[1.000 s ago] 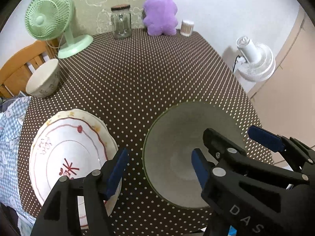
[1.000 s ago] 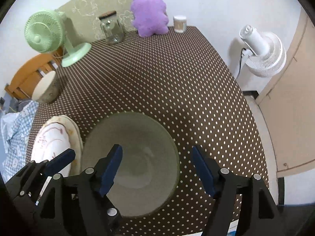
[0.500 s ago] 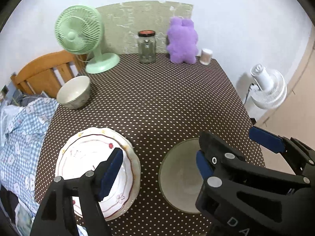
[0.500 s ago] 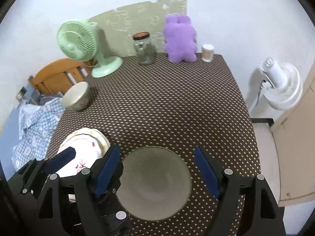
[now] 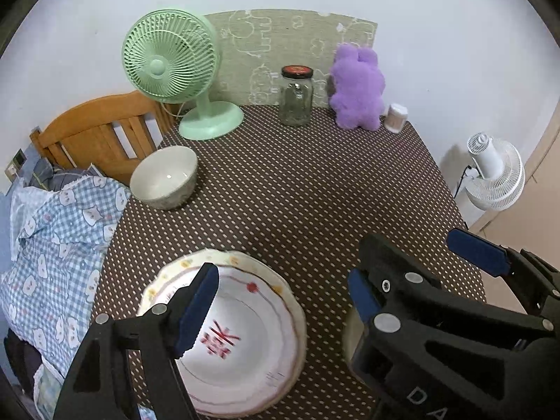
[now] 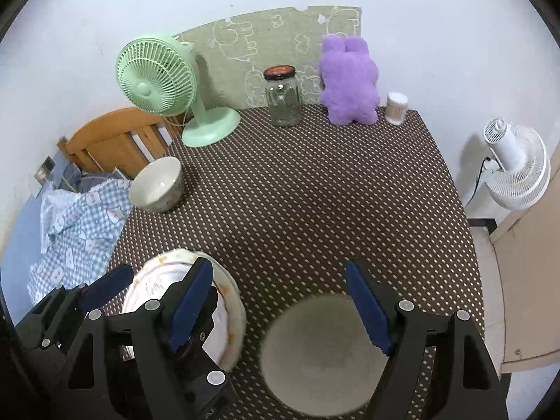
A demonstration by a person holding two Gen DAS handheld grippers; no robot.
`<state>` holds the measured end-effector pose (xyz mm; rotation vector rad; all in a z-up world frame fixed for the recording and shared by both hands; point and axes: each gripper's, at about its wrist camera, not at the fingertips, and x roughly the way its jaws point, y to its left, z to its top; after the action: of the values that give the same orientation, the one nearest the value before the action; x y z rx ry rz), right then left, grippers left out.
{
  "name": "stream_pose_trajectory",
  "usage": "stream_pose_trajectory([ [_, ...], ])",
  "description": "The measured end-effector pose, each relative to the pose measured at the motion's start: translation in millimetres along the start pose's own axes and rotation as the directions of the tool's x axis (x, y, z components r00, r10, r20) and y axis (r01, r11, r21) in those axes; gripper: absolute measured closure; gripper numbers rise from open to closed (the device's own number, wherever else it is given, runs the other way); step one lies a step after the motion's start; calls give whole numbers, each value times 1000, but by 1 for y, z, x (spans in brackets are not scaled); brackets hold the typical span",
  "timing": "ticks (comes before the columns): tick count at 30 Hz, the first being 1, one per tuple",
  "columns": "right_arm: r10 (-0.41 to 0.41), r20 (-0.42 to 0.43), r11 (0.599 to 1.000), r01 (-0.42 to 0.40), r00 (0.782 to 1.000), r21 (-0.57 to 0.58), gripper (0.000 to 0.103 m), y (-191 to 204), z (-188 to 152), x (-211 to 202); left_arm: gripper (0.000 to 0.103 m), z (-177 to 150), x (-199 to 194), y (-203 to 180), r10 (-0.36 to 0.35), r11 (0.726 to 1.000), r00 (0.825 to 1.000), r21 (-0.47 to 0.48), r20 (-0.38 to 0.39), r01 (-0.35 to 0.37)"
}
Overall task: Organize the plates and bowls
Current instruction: 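Move both grippers to the grey-green bowl beside the green fan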
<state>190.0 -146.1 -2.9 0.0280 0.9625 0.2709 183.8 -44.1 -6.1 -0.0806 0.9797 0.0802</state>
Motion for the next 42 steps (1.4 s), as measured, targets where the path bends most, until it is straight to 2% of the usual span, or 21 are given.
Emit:
stream_pose_trajectory([
  [15,-22,-3,999,22,1000,25,22,87,37,52,25,39,32,88,19,999,1000,32,2,-19],
  [21,-36,-7,999,36,999,24,22,117,50,73,25,49,47,118,3,1000,1000,31,-2,-3],
  [29,-69,-1,997,69,998,38,22,148,62,95,25,58,66,152,-22,999,1000,38,3,22],
  [34,-98,9,995,98,995,33,22,166,74,110,25,66,79,170,-12,999,1000,32,13,12],
  [42,-87,18,996,87,996,22,22,182,92,142,27,84,108,194,13,1000,1000,15,19,-13],
])
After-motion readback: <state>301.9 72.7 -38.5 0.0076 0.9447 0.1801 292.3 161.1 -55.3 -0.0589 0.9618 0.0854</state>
